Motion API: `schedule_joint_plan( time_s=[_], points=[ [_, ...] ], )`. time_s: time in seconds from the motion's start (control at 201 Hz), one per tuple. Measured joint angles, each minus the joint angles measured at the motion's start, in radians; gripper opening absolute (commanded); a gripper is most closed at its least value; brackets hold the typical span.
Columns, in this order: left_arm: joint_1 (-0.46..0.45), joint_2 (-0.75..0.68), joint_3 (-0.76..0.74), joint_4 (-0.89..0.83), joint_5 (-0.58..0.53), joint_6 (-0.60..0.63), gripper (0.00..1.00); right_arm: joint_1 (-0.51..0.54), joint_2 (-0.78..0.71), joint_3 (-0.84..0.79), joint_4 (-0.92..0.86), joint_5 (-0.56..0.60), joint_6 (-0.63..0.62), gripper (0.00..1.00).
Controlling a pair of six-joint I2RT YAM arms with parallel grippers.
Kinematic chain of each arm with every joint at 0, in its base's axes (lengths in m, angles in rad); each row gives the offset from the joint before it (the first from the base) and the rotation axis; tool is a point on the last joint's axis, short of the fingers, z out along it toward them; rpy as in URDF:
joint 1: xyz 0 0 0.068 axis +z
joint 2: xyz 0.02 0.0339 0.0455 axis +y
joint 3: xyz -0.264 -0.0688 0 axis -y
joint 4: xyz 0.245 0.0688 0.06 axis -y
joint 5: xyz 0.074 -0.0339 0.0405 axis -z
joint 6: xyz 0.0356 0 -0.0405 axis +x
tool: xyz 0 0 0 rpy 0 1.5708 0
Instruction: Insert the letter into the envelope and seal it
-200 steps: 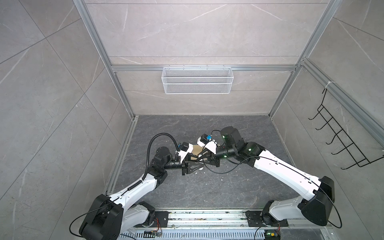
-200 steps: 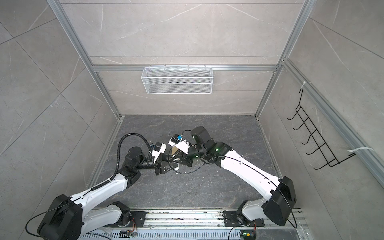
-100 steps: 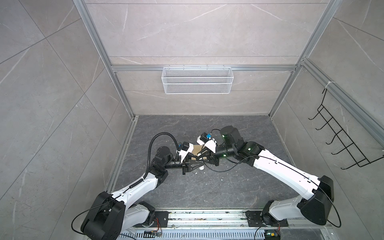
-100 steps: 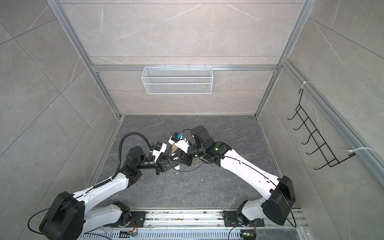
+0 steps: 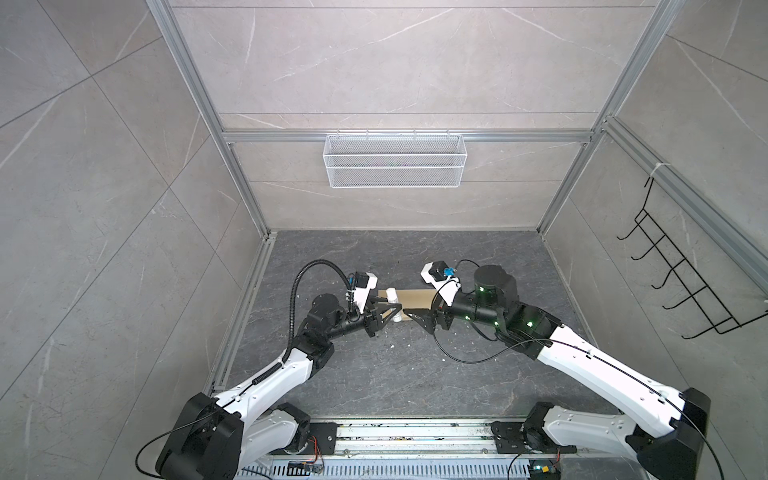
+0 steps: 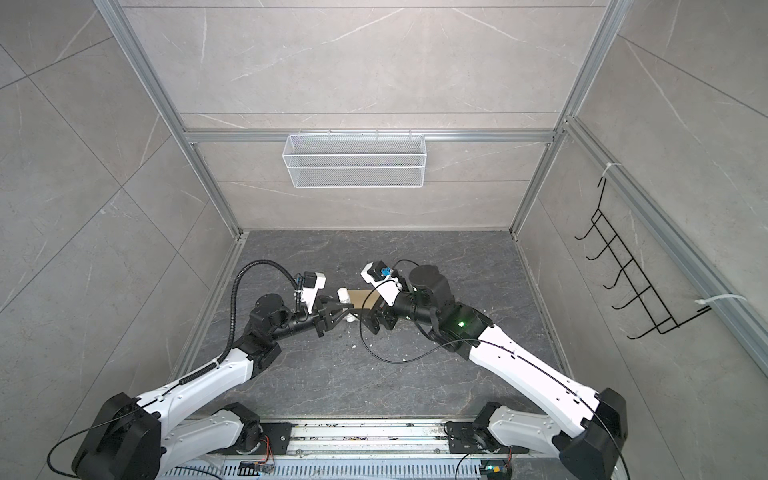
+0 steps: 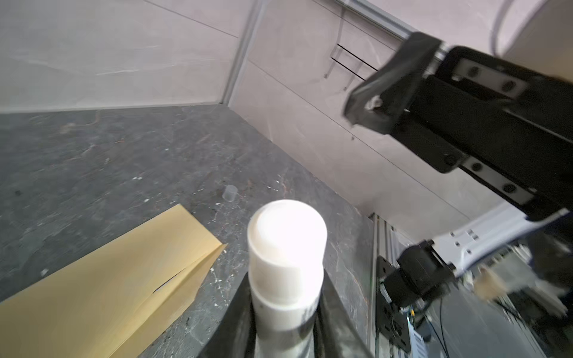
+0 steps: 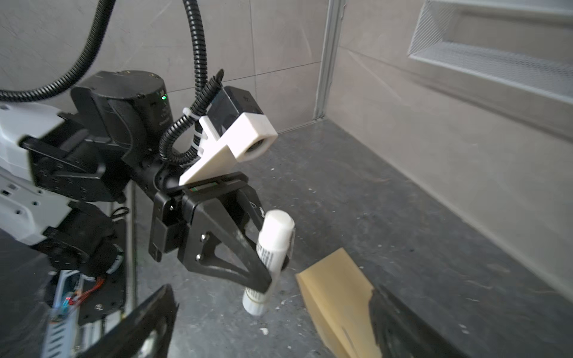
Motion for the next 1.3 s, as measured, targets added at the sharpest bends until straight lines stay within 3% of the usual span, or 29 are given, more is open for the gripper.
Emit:
schedule_joint_plan(
  time_s=[0.105, 0.189, 0.413, 0.578, 0.777, 0.991, 1.305],
  points=[
    [-0.008, -0.016, 0.0, -0.01, -0.148, -0.105, 0.0, 0.0, -0.016, -0.06, 0.093, 0.113, 0.039, 0.91],
    [-0.019, -0.029, 0.0, -0.019, -0.249, -0.188, 0.0, 0.0, -0.004, -0.084, 0.114, 0.19, 0.077, 0.92],
    [-0.05, -0.044, 0.0, -0.044, -0.439, -0.389, 0.0, 0.009, 0.018, -0.126, 0.202, 0.199, 0.099, 0.92],
    [-0.084, -0.044, 0.0, -0.077, -0.544, -0.506, 0.0, 0.121, 0.082, -0.166, 0.287, 0.272, 0.029, 0.88],
    [-0.131, -0.044, 0.021, -0.111, -0.605, -0.558, 0.0, 0.224, 0.197, -0.165, 0.365, 0.401, -0.082, 0.78],
    [-0.143, -0.043, 0.035, -0.109, -0.626, -0.581, 0.0, 0.23, 0.268, -0.165, 0.436, 0.496, -0.117, 0.67],
    [-0.146, -0.038, 0.036, -0.109, -0.626, -0.582, 0.0, 0.23, 0.31, -0.164, 0.485, 0.544, -0.112, 0.52]
  ],
)
